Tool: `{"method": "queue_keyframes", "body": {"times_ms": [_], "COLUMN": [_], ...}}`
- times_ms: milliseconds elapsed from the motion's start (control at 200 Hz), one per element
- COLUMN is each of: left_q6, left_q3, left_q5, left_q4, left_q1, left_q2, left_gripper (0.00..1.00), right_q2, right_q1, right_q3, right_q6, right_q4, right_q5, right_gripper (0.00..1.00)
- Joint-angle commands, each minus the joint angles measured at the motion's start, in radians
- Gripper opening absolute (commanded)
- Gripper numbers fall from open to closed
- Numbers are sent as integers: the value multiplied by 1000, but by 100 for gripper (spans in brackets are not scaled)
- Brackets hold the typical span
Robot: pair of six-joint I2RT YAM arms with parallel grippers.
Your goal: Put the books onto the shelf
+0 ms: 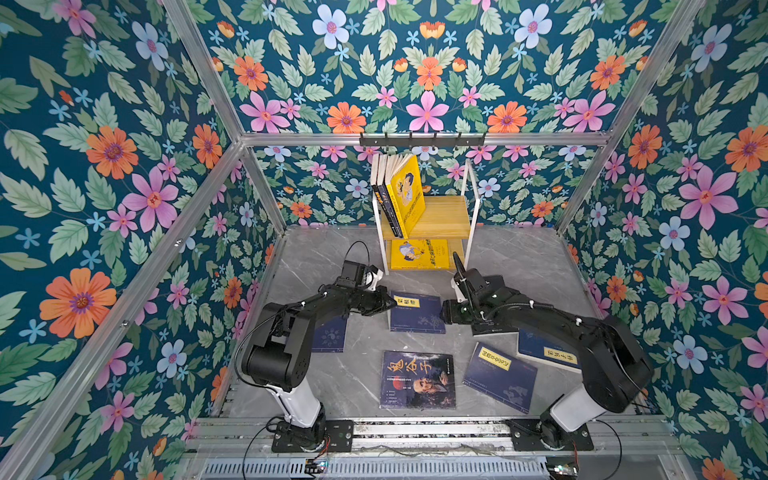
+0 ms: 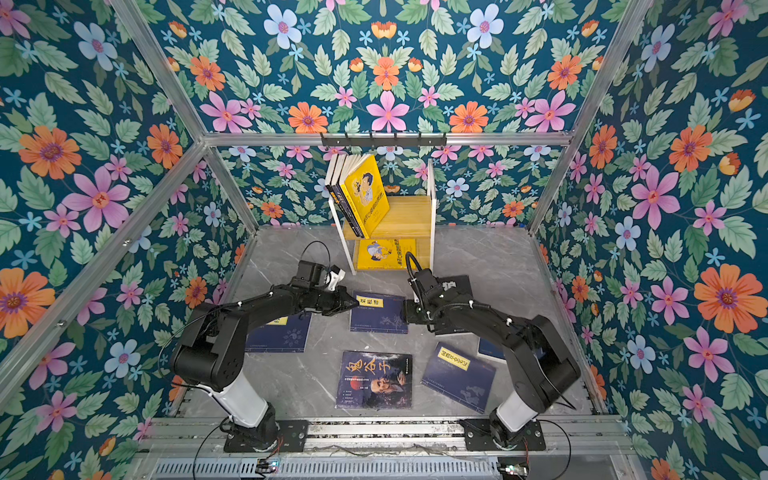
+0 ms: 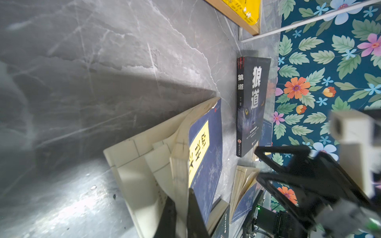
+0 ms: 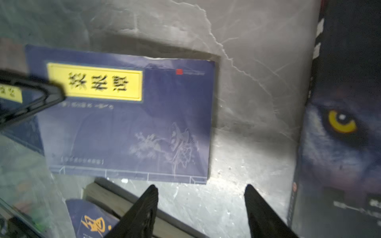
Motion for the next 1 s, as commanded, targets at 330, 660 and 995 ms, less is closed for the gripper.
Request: {"method": "queue_keyframes", "body": {"times_ms": [330,660,995], "left_q6": [-27,-15,-25], "left_q3": [12,-1,1], "left_q5": [42,40,32], "left_q4": [-14,-11,-24], "left_q1": [0,2,8], "left_q2": [12,8,1], "left_gripper": [0,0,0], "right_q2": [-54,98,279], "right_q1": [269,313,347], "right_q3": [-219,-245,-238], "right_q6": [-733,-921,-1078], "right_q4": [470,733,894], "right_q5": [256,381,457], "right_gripper": [73,74,72]}}
